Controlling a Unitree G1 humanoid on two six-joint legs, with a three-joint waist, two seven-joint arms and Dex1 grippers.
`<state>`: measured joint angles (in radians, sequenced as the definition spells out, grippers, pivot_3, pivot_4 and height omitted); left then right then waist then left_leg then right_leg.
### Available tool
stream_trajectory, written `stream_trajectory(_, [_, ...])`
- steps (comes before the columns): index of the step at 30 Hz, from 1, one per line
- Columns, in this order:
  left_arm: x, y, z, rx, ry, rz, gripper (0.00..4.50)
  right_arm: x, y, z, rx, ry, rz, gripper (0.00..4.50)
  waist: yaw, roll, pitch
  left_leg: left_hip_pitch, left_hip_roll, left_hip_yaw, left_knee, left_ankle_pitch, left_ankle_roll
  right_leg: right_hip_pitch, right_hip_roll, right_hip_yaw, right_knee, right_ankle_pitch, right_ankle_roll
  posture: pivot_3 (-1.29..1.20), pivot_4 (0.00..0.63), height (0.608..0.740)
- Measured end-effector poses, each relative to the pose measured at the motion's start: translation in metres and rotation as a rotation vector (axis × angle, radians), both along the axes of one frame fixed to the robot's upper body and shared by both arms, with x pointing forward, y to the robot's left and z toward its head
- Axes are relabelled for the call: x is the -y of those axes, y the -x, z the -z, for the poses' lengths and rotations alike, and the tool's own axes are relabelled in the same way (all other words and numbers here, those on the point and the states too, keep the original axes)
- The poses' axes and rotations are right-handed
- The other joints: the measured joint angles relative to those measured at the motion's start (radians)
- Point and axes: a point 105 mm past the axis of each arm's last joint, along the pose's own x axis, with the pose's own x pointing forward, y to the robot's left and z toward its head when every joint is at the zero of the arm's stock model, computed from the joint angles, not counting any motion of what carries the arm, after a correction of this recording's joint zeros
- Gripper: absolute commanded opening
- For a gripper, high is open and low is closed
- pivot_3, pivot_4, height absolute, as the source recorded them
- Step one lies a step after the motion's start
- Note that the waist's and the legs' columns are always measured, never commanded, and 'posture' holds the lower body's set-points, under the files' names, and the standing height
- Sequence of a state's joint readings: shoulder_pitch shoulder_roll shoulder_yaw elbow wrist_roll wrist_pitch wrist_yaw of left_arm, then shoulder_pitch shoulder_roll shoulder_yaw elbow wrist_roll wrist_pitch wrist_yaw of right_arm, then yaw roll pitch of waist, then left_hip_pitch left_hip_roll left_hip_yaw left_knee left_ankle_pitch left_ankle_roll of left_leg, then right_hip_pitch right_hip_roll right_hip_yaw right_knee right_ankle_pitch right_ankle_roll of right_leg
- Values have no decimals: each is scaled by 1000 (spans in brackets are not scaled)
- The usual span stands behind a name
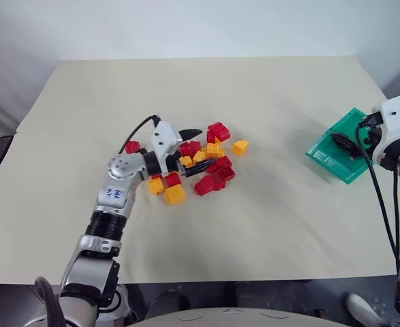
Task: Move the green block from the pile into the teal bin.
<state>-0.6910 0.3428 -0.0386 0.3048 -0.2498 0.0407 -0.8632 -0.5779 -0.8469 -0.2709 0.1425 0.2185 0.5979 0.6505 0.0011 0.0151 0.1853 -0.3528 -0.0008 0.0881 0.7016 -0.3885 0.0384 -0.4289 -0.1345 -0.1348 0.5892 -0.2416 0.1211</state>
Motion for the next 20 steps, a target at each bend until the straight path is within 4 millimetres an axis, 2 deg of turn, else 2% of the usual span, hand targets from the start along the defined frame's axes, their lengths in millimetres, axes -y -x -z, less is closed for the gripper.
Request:
stream_trajectory(4, [-36, 2, -9, -1, -17, -61, 4500, -39, 18, 2, -31, -31, -269, 4470, -3, 0, 0, 1, 1, 0, 0, 0, 0, 0, 1, 0, 1, 0, 0, 0, 150, 740])
stream_trajectory(6, [-51, 10, -14, -20, -28, -40, 4500, -65, 38, 9, -84, -65, -471, 4470, -2, 0, 0, 0, 1, 0, 1, 0, 0, 0, 1, 0, 0, 0, 0, 0, 150, 740])
stream_trajectory(7, [-68, 17, -14, -49, -50, -37, 4500, -81, 55, 15, -127, -75, -620, 4470, -2, 0, 0, 1, 1, -1, 1, 0, 0, 0, 1, 0, 0, 0, 0, 0, 150, 740])
stream_trajectory(9, [-105, 27, -12, -97, -78, -87, 4500, -93, 71, 22, -140, -52, -769, 4470, -4, 0, 0, 1, 1, 0, 1, -1, 0, 0, 1, 1, -1, 0, 0, 0, 150, 740])
stream_trajectory(11, [-123, 40, -8, -116, -112, -90, 4500, -86, 70, 24, -119, -23, -797, 4470, -5, 0, 0, 1, -1, 1, 1, -1, 1, 1, -1, 3, -1, 1, 2, 0, 150, 740])
stream_trajectory(15, [-141, 59, 6, -178, -131, -97, 4500, -70, 69, 34, -143, 29, -823, 4470, 10, -1, 1, 1, -1, -1, 4, -1, 2, 2, -2, 2, -1, 2, 3, 0, 150, 740])
stream_trajectory(18, [-166, 74, 21, -251, -136, -160, 4500, -54, 70, 49, -188, 31, -810, 4470, 4, -1, 1, 1, -1, -1, 4, -1, 1, 2, -1, 2, -1, 1, 2, 0, 150, 740])
stream_trajectory(20, [-171, 81, 20, -257, -117, -170, 4500, -53, 68, 56, -213, 30, -799, 4470, 3, -1, 1, 1, -1, -1, 4, -1, 1, 2, -1, 2, 0, 1, 2, 0, 150, 740])
